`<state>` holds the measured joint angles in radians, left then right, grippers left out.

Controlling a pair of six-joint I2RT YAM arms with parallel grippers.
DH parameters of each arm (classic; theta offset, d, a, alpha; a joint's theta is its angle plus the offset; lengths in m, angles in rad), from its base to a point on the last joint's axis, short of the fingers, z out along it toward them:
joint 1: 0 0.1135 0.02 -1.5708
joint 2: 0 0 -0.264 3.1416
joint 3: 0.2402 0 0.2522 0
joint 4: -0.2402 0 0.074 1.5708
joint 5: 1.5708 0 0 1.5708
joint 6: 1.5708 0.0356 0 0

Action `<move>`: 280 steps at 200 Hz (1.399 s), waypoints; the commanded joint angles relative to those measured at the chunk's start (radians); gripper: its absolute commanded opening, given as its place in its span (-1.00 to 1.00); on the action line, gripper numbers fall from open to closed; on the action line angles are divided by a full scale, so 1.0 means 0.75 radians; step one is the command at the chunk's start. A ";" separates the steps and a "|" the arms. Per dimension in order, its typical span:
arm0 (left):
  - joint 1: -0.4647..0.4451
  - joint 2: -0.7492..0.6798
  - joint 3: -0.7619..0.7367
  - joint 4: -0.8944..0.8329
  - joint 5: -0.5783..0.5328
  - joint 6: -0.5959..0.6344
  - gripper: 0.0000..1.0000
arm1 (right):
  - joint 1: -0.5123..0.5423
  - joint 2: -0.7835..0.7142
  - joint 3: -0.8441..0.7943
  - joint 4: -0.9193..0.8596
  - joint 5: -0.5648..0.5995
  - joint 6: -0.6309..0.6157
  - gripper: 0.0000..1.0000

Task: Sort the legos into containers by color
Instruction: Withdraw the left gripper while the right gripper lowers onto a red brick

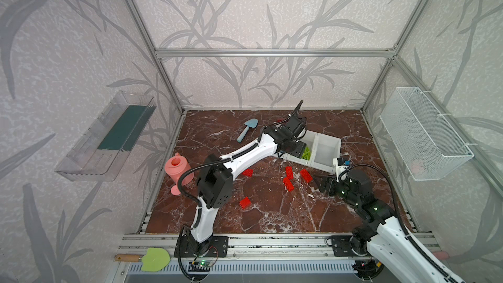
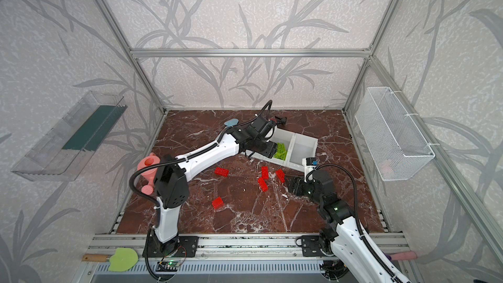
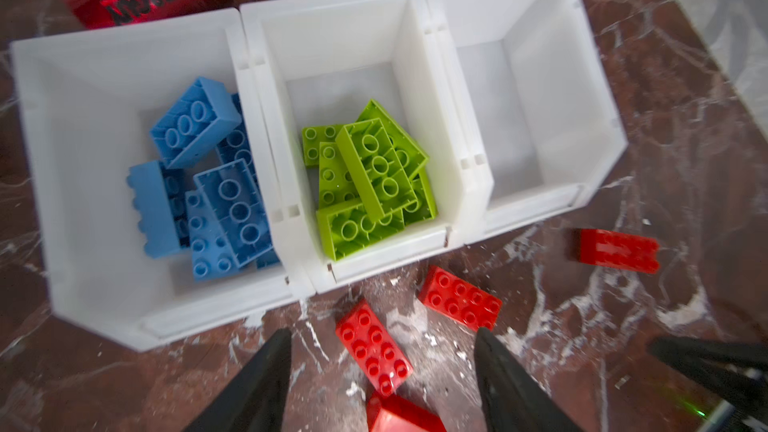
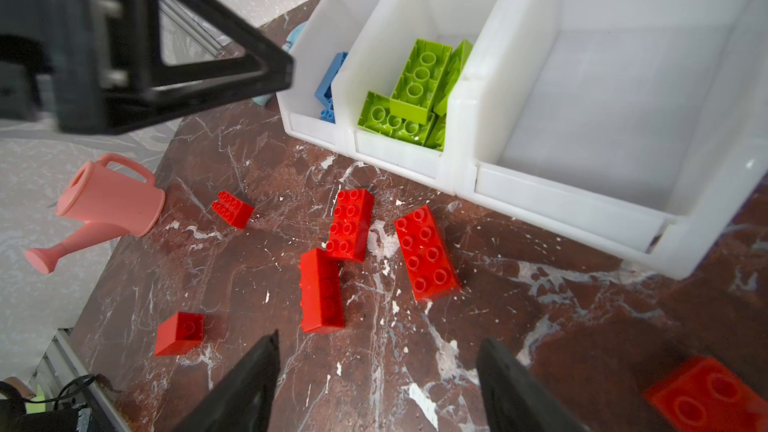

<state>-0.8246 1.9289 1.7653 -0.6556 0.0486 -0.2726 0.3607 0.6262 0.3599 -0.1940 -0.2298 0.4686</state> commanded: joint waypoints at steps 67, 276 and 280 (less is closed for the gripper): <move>-0.088 -0.740 -0.768 0.348 -0.130 -0.248 0.38 | 0.092 0.340 0.271 -0.274 0.065 -0.173 0.52; -0.097 -1.425 -1.596 0.329 -0.461 -0.547 0.37 | 0.283 1.282 0.658 -0.249 0.421 -0.291 0.03; -0.097 -1.428 -1.598 0.328 -0.465 -0.547 0.38 | 0.284 1.285 0.660 -0.245 0.421 -0.291 0.00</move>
<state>-0.8978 0.8879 0.5854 -0.3897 -0.2516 -0.6521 0.5652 1.5711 0.8230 -0.3634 0.0525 0.2581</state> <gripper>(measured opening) 0.688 0.535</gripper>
